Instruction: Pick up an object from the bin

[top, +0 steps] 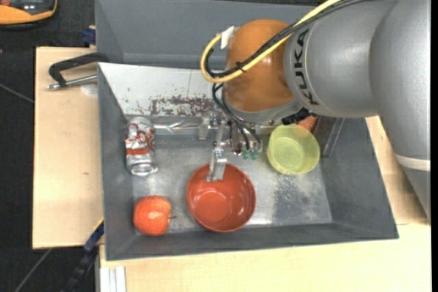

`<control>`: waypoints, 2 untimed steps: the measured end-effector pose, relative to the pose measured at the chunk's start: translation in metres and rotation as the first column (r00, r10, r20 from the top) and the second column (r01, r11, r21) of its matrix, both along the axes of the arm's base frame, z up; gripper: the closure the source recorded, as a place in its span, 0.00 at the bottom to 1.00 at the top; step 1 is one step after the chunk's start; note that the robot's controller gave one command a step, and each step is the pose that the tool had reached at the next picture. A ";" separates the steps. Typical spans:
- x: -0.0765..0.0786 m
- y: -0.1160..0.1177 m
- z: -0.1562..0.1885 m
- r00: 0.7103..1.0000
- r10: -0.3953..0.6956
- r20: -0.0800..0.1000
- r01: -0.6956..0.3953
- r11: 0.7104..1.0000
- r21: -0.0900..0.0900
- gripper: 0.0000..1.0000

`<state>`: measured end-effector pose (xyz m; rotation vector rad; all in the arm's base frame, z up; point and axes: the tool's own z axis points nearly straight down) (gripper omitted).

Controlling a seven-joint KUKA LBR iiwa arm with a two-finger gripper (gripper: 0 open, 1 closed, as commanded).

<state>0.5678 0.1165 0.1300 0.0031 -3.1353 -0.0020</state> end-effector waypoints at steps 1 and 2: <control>-0.048 -0.027 -0.054 0.988 0.155 -0.004 -0.155 0.988 0.001 0.00; -0.015 -0.086 -0.059 0.994 0.108 0.004 -0.108 0.994 -0.001 0.00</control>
Offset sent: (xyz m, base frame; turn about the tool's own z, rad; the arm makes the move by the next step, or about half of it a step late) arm -0.0471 -0.0270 -0.0525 -0.1559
